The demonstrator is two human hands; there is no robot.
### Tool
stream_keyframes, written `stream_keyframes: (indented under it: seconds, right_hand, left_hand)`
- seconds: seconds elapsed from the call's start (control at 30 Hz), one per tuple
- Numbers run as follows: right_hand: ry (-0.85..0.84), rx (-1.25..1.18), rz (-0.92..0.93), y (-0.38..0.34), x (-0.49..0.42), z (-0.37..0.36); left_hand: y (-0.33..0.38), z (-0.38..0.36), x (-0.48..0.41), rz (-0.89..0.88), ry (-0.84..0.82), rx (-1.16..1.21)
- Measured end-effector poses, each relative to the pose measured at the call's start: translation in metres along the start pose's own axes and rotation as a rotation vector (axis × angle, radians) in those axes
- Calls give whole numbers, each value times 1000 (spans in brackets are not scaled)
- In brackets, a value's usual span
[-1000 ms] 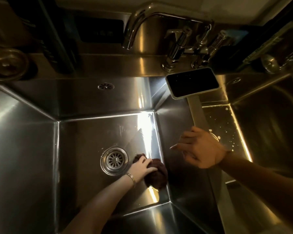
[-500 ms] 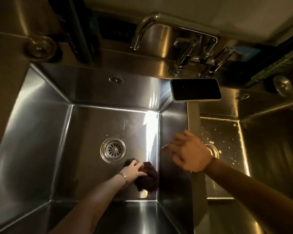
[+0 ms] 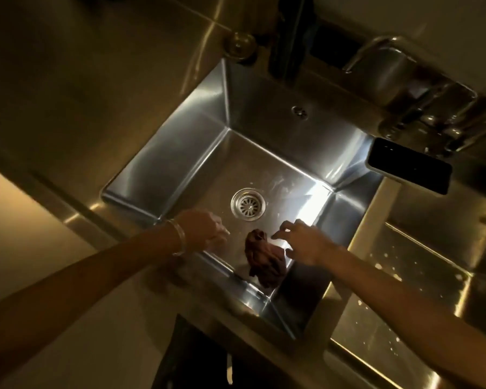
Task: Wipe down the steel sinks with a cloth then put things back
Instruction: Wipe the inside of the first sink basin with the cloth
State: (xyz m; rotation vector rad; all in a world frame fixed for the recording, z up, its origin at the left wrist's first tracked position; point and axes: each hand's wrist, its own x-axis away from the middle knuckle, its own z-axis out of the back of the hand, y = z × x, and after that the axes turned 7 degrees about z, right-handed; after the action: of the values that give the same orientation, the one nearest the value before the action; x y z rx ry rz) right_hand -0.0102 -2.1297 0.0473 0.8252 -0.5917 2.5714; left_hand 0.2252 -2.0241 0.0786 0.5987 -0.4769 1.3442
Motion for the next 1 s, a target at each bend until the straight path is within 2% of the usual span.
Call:
stream_keyframes:
  seconds: [0.07,0.17,0.27,0.33,0.43,0.5,0.6,0.73,0.77,0.8,0.9,0.93,1.0]
  right_hand:
    - [-81,55,117,-15,-31,-15]
    - [-188,248,264,-22,-70,-51]
    - [-196,115,102,-18,-87,-98]
    - [-225,-21,-65,-16,-93,-121]
    - [-226,-322,-232,-7,-106,-135]
    - [-175,-384,-283,-9,-112,-142]
    - [-132,-264,-269,-34,-117,-159]
    - [-110,83,142,-49,-136,-159]
    - [-109,112,184,-42,-143,-152]
    - [-101,114,151,-37,-150,-146]
    - [9,-63,-207,-40,-161,-136]
    - [20,-50,-225,-46,-165,-135]
    - [-9,69,-15,-48,-168,-145]
  left_hand:
    - [-18,-16,33,67,81,-73]
    - [-35,-42,70,158,241,-28]
    - [-45,-62,89,176,523,-32]
    - [-51,-69,93,158,594,-50]
    - [-68,-72,90,176,557,-18]
    - [-84,-69,88,241,470,31]
    - [-98,-65,84,299,430,122]
    - [-98,-66,84,274,539,121]
    - [-99,-65,85,276,538,135]
    - [-99,-65,85,283,529,152]
    - [-99,-64,85,299,535,167]
    - [-99,-64,84,297,539,166]
    - [-99,-63,84,297,534,169]
